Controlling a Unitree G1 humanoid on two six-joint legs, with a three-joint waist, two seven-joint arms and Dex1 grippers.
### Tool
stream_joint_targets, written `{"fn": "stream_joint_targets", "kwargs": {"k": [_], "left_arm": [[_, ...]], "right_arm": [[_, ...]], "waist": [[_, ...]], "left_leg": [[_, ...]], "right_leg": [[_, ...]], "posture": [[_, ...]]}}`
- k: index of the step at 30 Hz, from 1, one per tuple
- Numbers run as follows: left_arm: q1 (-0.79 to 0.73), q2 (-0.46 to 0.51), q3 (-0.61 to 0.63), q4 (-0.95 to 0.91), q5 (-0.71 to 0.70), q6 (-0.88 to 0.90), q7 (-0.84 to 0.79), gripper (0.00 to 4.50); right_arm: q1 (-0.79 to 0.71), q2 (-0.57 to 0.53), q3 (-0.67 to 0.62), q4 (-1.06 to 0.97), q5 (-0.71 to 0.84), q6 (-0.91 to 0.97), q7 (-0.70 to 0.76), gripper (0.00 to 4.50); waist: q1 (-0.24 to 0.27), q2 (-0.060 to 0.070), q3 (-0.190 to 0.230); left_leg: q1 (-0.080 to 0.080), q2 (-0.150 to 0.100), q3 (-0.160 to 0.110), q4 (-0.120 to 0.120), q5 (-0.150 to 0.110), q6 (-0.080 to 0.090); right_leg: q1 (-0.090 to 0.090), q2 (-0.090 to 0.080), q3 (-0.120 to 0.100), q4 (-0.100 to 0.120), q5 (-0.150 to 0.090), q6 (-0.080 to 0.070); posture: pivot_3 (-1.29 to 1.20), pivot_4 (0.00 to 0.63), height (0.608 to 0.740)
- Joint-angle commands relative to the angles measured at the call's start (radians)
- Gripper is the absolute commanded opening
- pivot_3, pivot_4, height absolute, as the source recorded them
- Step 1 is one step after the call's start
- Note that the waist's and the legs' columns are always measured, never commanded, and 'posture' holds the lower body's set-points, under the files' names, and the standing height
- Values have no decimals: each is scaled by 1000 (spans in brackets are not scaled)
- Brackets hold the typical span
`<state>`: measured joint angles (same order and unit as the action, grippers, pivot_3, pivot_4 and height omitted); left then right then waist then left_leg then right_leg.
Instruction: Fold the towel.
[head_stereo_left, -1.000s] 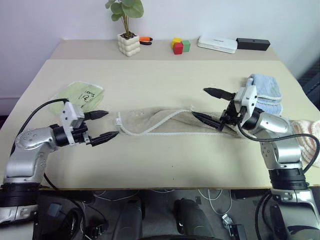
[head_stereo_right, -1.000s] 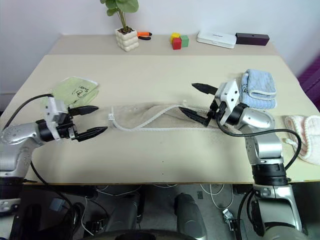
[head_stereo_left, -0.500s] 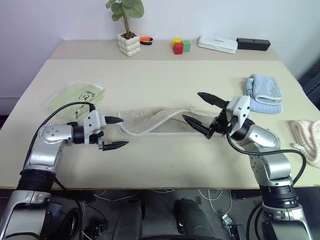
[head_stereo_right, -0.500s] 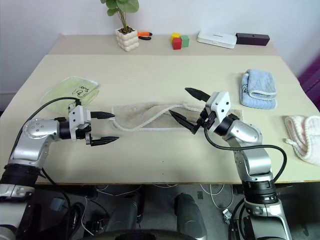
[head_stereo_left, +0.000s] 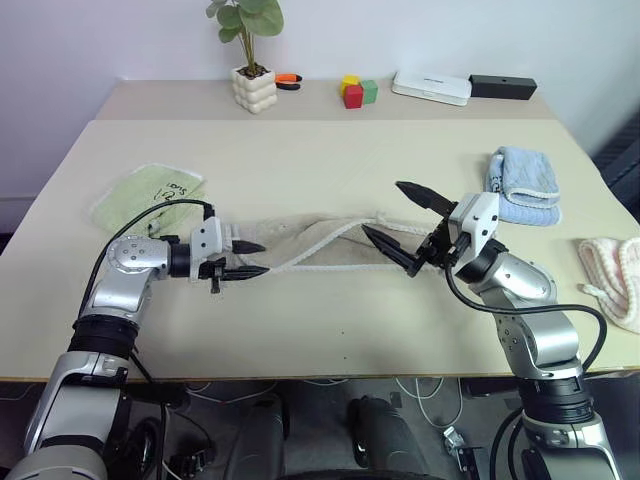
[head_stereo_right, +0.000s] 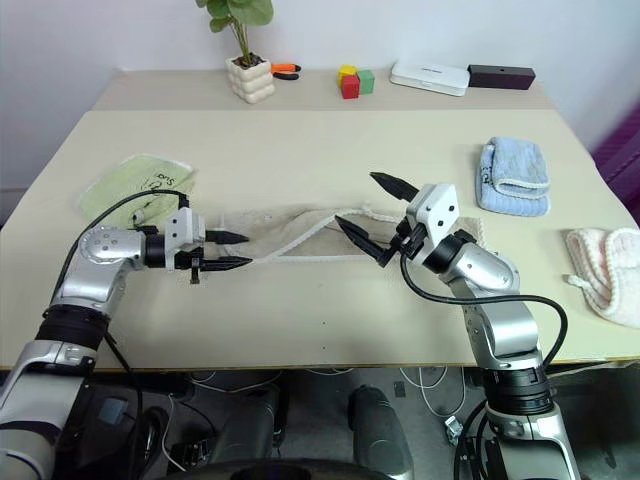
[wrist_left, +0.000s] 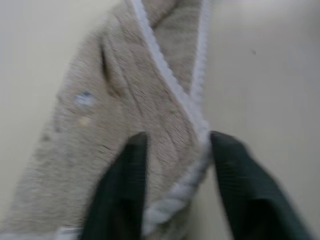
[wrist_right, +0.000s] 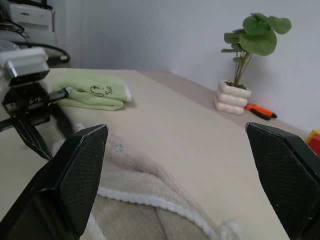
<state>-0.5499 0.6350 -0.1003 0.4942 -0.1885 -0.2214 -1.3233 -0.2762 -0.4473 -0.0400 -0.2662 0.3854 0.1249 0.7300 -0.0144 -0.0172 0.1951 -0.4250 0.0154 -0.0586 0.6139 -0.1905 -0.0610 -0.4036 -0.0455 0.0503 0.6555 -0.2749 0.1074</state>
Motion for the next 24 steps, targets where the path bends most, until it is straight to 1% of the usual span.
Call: {"fn": "stream_joint_targets", "kwargs": {"k": [1,10,14,19,24], "left_arm": [[-22,-2,6,-6,-7,-32,-18,1249],[-25,9,17,8,-22,-38,-65,1249],[-38,33,-1,43,20,-103,-85,1249],[-71,43,-19,150,114,-261,-20,1249],[-98,22,-27,195,124,-329,-8,1249]], "right_arm": [[-7,0,-6,-44,7,-7,-8,4500],[-15,7,0,-39,-1,-16,-16,4500],[-24,18,16,-35,-15,-25,-21,4500],[-40,43,44,-14,-41,-51,-28,4500],[-62,71,58,6,-59,-73,-40,4500]], "waist": [[1,0,0],[0,0,0],[-1,0,0],[1,0,0],[1,0,0]], "left_leg": [[0,0,0,0,0,0],[0,0,0,0,0,0],[0,0,0,0,0,0],[0,0,0,0,0,0],[0,0,0,0,0,0]], "right_leg": [[0,0,0,0,0,0],[0,0,0,0,0,0],[0,0,0,0,0,0],[0,0,0,0,0,0],[0,0,0,0,0,0]], "posture": [[0,150,740],[0,150,740],[0,150,740],[0,150,740],[0,150,740]]}}
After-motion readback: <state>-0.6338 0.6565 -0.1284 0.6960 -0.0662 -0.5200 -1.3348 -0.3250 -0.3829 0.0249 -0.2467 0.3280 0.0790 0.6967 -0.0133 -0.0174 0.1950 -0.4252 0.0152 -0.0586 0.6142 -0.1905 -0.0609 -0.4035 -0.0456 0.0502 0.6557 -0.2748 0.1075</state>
